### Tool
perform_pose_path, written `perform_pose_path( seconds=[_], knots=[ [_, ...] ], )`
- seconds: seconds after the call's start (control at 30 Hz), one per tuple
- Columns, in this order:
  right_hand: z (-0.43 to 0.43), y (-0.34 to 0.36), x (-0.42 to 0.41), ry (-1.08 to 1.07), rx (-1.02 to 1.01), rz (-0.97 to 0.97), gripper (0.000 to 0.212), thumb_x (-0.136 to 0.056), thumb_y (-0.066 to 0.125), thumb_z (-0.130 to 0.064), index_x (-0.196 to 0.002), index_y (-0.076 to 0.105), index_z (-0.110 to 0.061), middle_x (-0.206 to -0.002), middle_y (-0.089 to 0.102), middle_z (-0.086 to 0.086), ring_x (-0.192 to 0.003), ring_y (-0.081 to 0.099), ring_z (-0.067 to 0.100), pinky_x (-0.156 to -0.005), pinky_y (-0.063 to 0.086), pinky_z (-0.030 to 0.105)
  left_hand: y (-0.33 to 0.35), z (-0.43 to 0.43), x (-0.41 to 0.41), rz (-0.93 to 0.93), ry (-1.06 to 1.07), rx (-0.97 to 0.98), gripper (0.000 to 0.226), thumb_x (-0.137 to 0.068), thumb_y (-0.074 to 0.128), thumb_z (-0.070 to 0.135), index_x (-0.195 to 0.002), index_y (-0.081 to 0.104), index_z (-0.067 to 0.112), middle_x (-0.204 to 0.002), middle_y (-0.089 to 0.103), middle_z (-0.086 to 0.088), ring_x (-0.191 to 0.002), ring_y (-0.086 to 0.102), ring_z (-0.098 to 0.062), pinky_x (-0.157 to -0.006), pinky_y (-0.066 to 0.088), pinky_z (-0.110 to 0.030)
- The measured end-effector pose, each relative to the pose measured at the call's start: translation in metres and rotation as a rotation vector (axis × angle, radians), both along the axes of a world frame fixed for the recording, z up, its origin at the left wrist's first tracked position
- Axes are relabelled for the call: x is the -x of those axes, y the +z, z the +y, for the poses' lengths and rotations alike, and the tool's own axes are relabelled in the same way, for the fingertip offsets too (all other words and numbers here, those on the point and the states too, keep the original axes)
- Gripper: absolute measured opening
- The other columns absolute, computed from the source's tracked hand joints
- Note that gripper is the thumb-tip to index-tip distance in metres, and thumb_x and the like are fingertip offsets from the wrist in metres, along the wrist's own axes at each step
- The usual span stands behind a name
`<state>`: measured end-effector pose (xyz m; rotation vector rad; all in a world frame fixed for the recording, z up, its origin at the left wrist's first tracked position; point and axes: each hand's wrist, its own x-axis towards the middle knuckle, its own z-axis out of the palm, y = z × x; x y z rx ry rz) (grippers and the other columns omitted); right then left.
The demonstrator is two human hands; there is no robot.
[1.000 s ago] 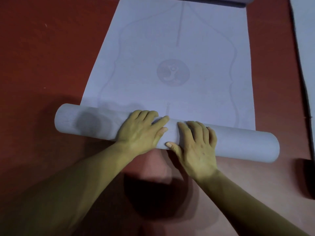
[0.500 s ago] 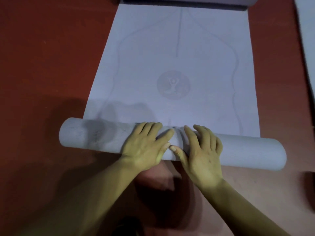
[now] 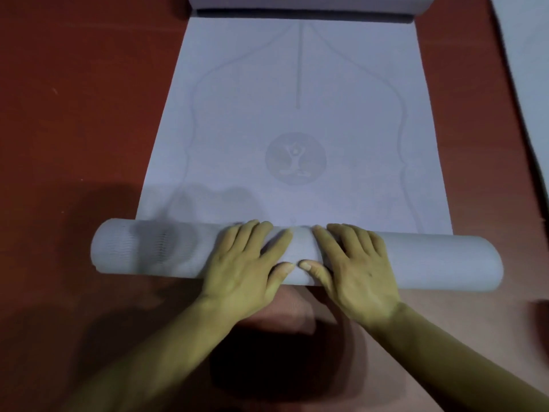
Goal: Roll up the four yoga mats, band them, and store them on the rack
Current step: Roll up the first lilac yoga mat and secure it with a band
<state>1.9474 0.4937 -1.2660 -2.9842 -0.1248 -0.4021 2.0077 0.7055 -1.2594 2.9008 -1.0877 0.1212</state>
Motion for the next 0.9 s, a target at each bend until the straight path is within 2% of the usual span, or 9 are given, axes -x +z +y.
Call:
perform_pose_path(
  seconds=[0.17, 0.27, 0.33, 0.43, 0.53, 0.7, 0.8, 0.9],
  knots=[
    [0.011, -0.004, 0.007, -0.112, -0.113, -0.029, 0.050, -0.102, 0.047, -0.046, -0.136, 0.061, -0.012, -0.139, 0.051, 0.018, -0.127, 0.050, 0.037, -0.108, 0.035, 0.051, 0.004, -0.006, -0.023, -0.007, -0.001, -0.084, 0.051, -0.101, 0.034, 0.050, -0.136, 0.059, 0.022, -0.122, 0.062, -0.008, -0.101, 0.060, -0.030, -0.087, 0.047, -0.046],
    [0.014, -0.010, 0.009, -0.093, -0.089, -0.047, 0.053, -0.101, 0.047, -0.047, -0.137, 0.060, -0.010, -0.137, 0.053, 0.019, -0.128, 0.048, 0.037, -0.117, 0.025, 0.051, 0.003, -0.010, -0.030, -0.012, -0.011, -0.089, 0.051, -0.102, 0.029, 0.047, -0.137, 0.056, 0.021, -0.119, 0.062, -0.008, -0.097, 0.059, -0.029, -0.085, 0.045, -0.045],
    [0.012, -0.013, 0.006, -0.086, -0.050, -0.059, 0.055, -0.101, 0.046, -0.049, -0.136, 0.063, -0.011, -0.134, 0.059, 0.019, -0.128, 0.048, 0.036, -0.117, 0.024, 0.050, 0.003, -0.010, -0.032, -0.016, -0.008, -0.033, 0.052, -0.103, 0.030, 0.047, -0.137, 0.057, 0.019, -0.118, 0.062, -0.008, -0.099, 0.059, -0.029, -0.088, 0.046, -0.045],
    [0.008, -0.013, -0.005, -0.092, -0.050, -0.071, 0.054, -0.102, 0.044, -0.049, -0.136, 0.063, -0.011, -0.133, 0.060, 0.017, -0.128, 0.050, 0.037, -0.115, 0.027, 0.050, 0.001, -0.010, -0.028, -0.051, 0.007, 0.122, 0.050, -0.101, 0.039, 0.048, -0.137, 0.058, 0.019, -0.129, 0.059, -0.011, -0.114, 0.055, -0.031, -0.094, 0.045, -0.046],
    [0.006, -0.010, -0.015, -0.087, -0.045, -0.057, 0.055, -0.104, 0.041, -0.049, -0.137, 0.063, -0.011, -0.131, 0.061, 0.015, -0.126, 0.054, 0.038, -0.112, 0.034, 0.050, -0.007, -0.007, -0.019, -0.072, -0.020, 0.141, 0.047, -0.099, 0.043, 0.048, -0.136, 0.056, 0.023, -0.135, 0.057, -0.010, -0.121, 0.052, -0.032, -0.101, 0.039, -0.048],
    [0.004, -0.008, -0.023, -0.090, -0.099, -0.098, 0.054, -0.103, 0.046, -0.049, -0.141, 0.056, -0.011, -0.140, 0.054, 0.016, -0.134, 0.047, 0.036, -0.113, 0.032, 0.051, -0.009, -0.013, -0.040, -0.112, -0.031, 0.042, 0.044, -0.101, 0.039, 0.046, -0.135, 0.055, 0.024, -0.131, 0.058, -0.009, -0.114, 0.054, -0.032, -0.093, 0.044, -0.049],
    [0.003, -0.014, -0.017, -0.039, -0.068, -0.095, 0.061, -0.100, 0.051, -0.055, -0.144, 0.053, -0.012, -0.144, 0.051, 0.016, -0.137, 0.043, 0.036, -0.119, 0.026, 0.051, -0.006, -0.018, -0.054, -0.113, -0.028, 0.009, 0.045, -0.103, 0.035, 0.043, -0.137, 0.055, 0.023, -0.127, 0.060, -0.008, -0.107, 0.056, -0.032, -0.089, 0.046, -0.049],
    [-0.001, -0.020, -0.018, -0.030, -0.014, -0.089, 0.059, -0.101, 0.048, -0.053, -0.146, 0.054, -0.015, -0.145, 0.052, 0.018, -0.139, 0.044, 0.037, -0.122, 0.020, 0.049, -0.001, -0.022, -0.062, -0.093, -0.030, 0.024, 0.046, -0.103, 0.034, 0.042, -0.136, 0.058, 0.020, -0.124, 0.062, -0.009, -0.104, 0.060, -0.032, -0.088, 0.048, -0.048]
  ],
)
